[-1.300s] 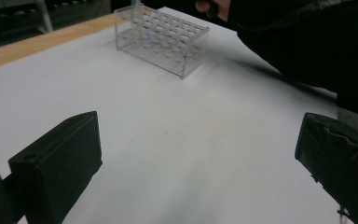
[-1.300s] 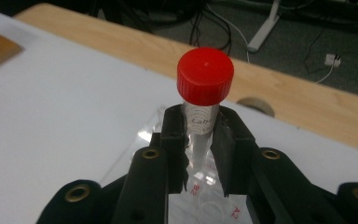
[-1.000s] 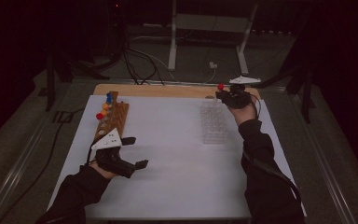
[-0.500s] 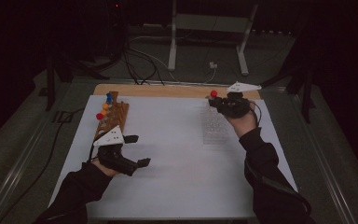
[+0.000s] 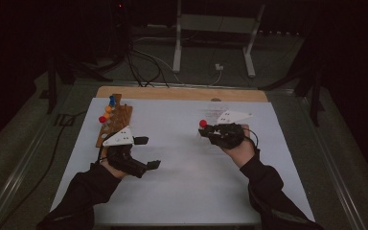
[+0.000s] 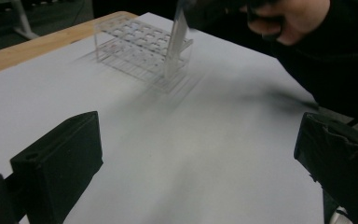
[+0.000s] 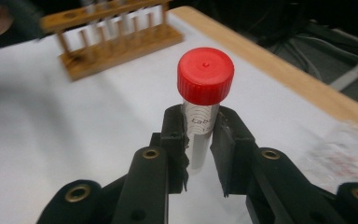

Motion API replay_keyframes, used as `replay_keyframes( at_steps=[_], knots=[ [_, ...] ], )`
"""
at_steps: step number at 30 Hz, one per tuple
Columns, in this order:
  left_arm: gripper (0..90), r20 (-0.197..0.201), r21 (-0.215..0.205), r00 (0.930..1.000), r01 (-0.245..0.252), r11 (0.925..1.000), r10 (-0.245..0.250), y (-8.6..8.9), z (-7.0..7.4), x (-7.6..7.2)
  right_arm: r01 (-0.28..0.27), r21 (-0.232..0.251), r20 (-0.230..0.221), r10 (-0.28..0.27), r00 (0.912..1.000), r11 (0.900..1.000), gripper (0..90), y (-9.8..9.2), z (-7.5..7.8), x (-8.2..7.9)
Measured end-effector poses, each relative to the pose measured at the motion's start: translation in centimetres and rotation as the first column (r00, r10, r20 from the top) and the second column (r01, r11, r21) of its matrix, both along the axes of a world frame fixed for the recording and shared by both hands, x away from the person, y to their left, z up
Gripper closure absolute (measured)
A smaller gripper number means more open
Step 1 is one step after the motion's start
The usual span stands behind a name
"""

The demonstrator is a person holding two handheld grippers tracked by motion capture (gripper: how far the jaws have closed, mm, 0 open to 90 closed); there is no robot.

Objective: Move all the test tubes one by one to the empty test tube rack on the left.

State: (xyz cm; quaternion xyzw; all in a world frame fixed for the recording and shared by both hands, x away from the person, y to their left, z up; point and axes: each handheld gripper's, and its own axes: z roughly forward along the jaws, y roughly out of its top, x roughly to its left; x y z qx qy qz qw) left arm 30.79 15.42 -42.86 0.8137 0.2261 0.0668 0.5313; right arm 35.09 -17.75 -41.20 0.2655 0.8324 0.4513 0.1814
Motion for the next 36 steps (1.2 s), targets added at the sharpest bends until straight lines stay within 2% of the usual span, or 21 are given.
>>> replay_keyframes(
  at_steps=[9,17,22,26,36],
  knots=[
    [1.8,0.008,0.001,0.9984,0.055,0.9985,-0.055,-2.2,0.5,0.3,-0.085,-0.021,-0.025,0.084,0.9961,0.996,75.4,1.6,-1.9,-2.9],
    [5.2,0.033,-0.013,0.9953,0.092,0.9957,-0.091,-3.7,0.9,0.9,-0.139,-0.025,-0.034,0.138,0.9899,0.990,75.4,2.7,-2.6,-4.2],
    [18.7,0.047,-0.027,0.9916,0.122,0.9922,-0.121,-4.5,0.7,1.2,-0.164,-0.014,-0.043,0.163,0.9857,0.986,75.4,3.0,-2.8,-4.6],
    [34.1,0.050,-0.027,0.9900,0.133,0.9907,-0.132,-5.1,0.4,1.3,-0.172,-0.013,-0.047,0.171,0.9841,0.985,75.4,3.1,-3.0,-4.7],
    [53.3,0.071,0.014,0.9857,0.152,0.9883,-0.152,-6.8,0.0,1.5,-0.180,-0.018,-0.054,0.179,0.9824,0.984,75.4,3.3,-3.1,-4.9]
  ],
)
